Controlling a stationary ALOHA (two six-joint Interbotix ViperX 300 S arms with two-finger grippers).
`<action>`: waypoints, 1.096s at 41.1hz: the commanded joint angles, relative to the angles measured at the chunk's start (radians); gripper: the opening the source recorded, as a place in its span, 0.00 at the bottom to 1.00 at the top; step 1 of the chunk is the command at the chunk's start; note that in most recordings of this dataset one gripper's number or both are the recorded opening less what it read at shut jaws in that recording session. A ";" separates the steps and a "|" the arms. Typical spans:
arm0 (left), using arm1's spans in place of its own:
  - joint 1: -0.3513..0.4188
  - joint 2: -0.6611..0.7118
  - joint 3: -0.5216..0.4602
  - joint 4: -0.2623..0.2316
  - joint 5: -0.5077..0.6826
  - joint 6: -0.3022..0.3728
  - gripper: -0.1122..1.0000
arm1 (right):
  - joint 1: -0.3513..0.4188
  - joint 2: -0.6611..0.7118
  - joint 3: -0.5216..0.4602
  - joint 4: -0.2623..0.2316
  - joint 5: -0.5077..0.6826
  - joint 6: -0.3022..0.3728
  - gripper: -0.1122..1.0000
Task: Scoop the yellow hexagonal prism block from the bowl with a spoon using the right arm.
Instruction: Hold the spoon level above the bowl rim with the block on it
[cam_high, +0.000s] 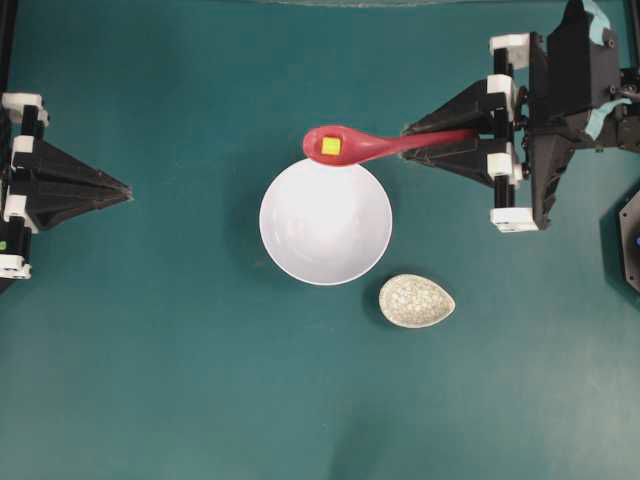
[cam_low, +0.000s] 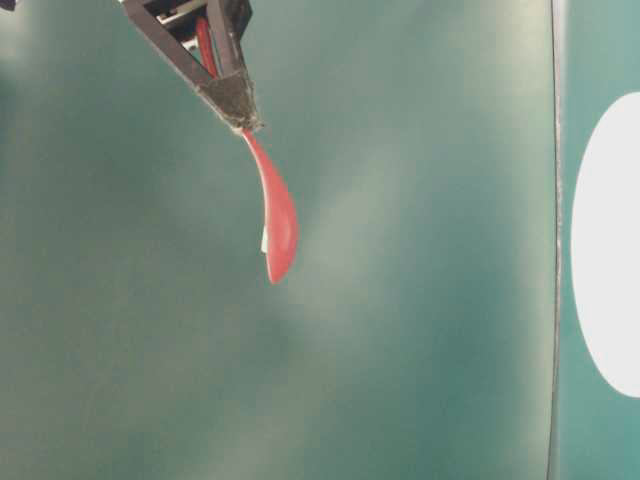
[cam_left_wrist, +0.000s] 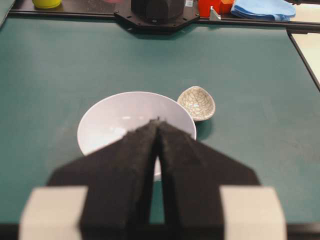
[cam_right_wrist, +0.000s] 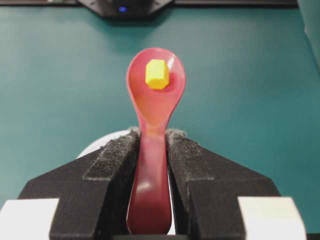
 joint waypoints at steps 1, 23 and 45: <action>0.000 0.006 -0.026 0.002 -0.005 0.000 0.10 | 0.002 -0.014 -0.014 0.000 -0.008 0.000 0.32; 0.000 0.002 -0.026 0.002 -0.005 0.000 0.10 | 0.002 -0.012 -0.014 -0.002 -0.040 0.002 0.32; 0.000 0.002 -0.026 0.002 -0.005 -0.003 0.10 | 0.002 -0.003 -0.023 -0.015 0.156 -0.012 0.32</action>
